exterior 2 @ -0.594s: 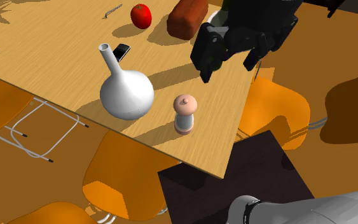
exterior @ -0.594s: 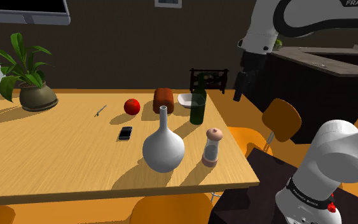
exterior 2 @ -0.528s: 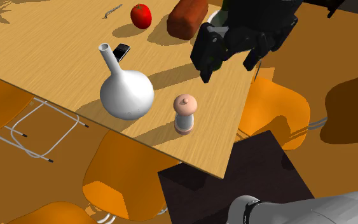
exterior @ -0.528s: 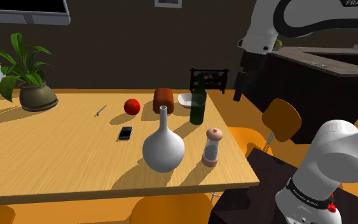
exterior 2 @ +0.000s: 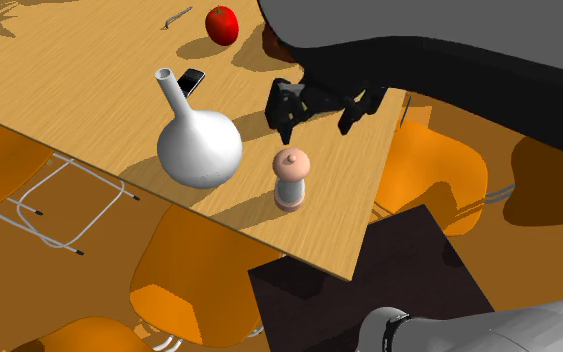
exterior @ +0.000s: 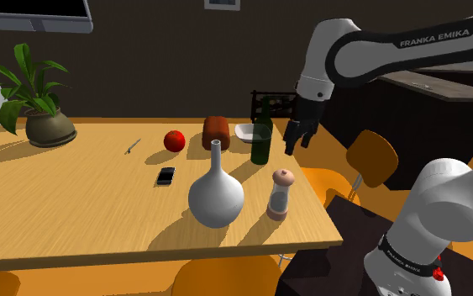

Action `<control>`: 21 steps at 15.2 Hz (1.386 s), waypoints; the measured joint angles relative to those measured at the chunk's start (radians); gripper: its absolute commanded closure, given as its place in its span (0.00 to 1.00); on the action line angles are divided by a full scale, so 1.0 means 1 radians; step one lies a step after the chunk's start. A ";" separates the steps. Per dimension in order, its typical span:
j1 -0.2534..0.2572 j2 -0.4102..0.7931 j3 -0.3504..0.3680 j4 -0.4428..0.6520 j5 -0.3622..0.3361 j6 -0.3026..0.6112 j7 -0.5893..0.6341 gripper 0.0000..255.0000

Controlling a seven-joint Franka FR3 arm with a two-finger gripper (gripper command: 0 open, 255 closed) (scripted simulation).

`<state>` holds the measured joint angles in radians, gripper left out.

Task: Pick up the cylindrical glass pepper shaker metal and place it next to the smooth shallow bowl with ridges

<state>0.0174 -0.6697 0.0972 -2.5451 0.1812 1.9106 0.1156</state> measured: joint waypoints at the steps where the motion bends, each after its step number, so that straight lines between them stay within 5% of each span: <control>1: -0.002 0.026 0.002 -0.009 0.008 0.034 0.006 0.00; 10: 0.012 0.179 0.045 -0.087 0.070 0.270 0.047 0.00; 18: 0.017 0.199 0.051 -0.108 0.078 0.311 0.046 0.00; 19: 0.017 0.199 0.051 -0.108 0.078 0.311 0.046 1.00; 21: 0.017 0.198 0.051 -0.107 0.078 0.311 0.046 1.00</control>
<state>0.0343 -0.4714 0.1485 -2.6523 0.2588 2.2220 0.1617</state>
